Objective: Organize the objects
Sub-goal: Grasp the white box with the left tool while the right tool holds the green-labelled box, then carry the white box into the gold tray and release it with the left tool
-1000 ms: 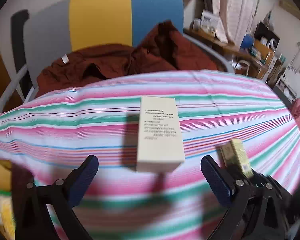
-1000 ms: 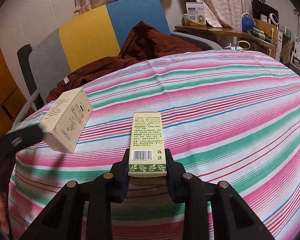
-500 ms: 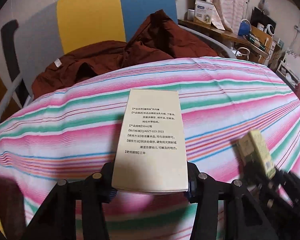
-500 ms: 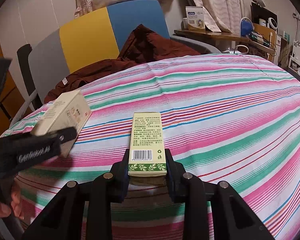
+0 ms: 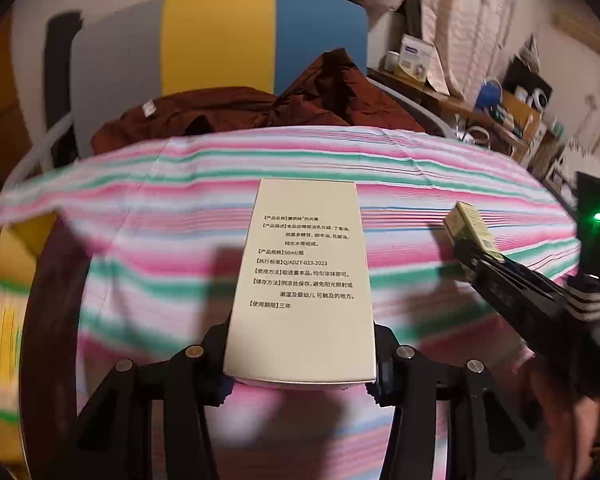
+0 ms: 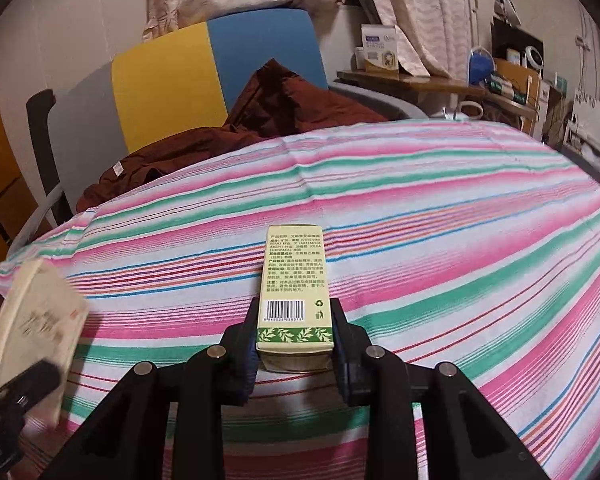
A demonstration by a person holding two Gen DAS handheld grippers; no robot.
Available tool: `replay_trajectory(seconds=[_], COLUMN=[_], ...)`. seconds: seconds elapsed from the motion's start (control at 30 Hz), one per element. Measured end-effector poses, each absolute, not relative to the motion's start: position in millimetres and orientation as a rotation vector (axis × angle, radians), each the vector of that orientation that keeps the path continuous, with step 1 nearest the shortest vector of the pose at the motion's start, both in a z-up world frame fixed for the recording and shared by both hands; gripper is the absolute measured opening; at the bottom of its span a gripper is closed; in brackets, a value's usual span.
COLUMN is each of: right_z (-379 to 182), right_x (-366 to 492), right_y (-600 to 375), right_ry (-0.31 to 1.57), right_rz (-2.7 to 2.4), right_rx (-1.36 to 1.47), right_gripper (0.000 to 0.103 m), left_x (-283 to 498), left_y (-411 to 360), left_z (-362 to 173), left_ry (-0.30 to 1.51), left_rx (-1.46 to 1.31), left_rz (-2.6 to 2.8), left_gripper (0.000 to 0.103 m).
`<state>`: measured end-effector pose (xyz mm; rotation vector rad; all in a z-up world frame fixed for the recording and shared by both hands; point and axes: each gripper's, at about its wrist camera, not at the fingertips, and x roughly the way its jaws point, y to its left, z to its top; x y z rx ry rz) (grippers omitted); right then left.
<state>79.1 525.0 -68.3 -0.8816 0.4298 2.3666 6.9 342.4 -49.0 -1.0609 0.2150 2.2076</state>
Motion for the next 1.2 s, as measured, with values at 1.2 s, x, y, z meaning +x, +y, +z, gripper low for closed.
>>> replay_trajectory(seconds=[1.2], right_z=[-56.4], right_x=[56.3], right_y=[465.0], right_ry=[-0.014], right_rz=[2.43], right_rx=[-0.887], right_gripper=[0.03], left_x=[-85.1], left_y=[75.9], left_z=[-31.6], left_ry=[-0.573], left_rx=[-1.444], left_rz=[2.281], left_gripper=[0.05])
